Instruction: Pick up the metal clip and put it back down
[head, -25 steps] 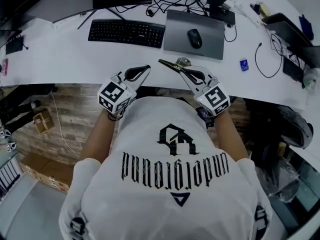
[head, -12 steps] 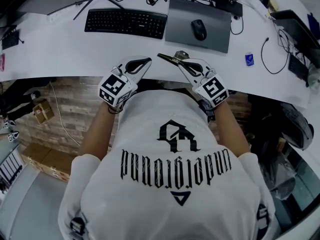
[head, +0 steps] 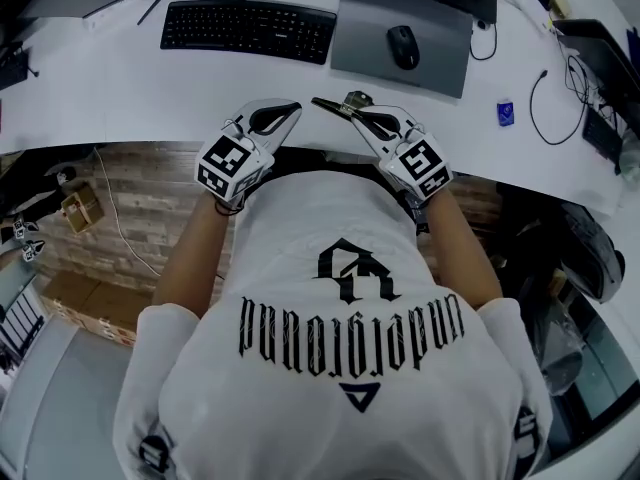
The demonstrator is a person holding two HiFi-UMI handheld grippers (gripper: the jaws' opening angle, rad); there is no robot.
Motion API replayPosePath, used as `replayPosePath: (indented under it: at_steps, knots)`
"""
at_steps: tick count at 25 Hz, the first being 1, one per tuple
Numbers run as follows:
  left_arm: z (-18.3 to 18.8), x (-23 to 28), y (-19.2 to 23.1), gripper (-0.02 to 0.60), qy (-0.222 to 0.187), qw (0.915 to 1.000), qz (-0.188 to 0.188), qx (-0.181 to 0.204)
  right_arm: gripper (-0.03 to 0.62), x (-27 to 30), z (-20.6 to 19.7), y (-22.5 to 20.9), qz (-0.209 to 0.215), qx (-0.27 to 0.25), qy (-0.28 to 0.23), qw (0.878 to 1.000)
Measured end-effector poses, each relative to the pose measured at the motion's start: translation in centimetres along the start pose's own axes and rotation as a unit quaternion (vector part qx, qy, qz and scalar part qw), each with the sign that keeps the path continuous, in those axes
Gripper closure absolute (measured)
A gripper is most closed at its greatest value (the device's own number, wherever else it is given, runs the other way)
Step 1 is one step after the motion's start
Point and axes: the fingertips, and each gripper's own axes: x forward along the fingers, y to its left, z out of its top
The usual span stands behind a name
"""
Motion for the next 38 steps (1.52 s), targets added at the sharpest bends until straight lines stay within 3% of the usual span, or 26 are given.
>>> replayPosePath:
  at_steps: [13, 38]
  knots:
    - [-4.0, 2.7, 1.8, 0.568, 0.043, 0.9989, -0.011, -0.015, 0.571, 3.9, -5.6, -1.3, 0.013, 0.043, 0.034, 0.998]
    - [-5.8, 3.8, 3.7, 0.568, 0.07, 0.9965, -0.027, -0.038, 0.571, 6.7, -9.8, -2.1, 0.027, 0.092, 0.058, 0.994]
